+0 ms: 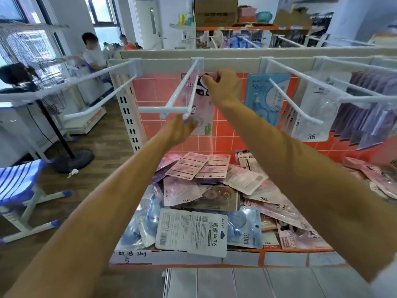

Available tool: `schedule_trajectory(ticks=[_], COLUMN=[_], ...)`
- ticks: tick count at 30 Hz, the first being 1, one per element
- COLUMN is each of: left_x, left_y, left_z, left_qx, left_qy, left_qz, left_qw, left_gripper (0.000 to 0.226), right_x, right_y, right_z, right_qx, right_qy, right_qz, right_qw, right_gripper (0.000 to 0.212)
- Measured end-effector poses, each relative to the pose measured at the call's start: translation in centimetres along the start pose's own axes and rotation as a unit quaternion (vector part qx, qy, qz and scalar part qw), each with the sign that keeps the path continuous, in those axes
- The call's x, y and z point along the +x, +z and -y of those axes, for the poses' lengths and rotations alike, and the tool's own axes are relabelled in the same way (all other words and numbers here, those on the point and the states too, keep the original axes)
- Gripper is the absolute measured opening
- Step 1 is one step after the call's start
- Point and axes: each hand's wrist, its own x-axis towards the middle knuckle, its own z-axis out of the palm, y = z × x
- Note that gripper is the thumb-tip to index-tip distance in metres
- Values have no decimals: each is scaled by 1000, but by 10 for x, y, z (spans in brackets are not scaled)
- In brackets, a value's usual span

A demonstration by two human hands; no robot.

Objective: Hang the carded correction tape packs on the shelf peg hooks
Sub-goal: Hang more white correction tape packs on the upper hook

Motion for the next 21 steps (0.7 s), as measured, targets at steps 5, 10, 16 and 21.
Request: schedule_trajectory(ticks=[5,10,16,21], left_x=[5,-17,-65,-144], left_y=[0,24,63,88], left_z=[-9,-10,8,35], left_qx=[65,110,192,172], left_qy=[-29,2,18,181], left_qz=[-1,-15,-12,-15], left_qw=[997,994,981,968], left_gripper=[47,36,57,38], right_x=[5,-35,-124,-197], right_y=[2,-5,-24,-37], right_z=[-3,-28,-63,-94], right_qx=[-60,-13,-14,-59], right_qy=[-10,3,-32,-54], right_qz=[-12,7,115,229], right_qw=[998,1000,993,970], right_gripper=[27,36,24,26])
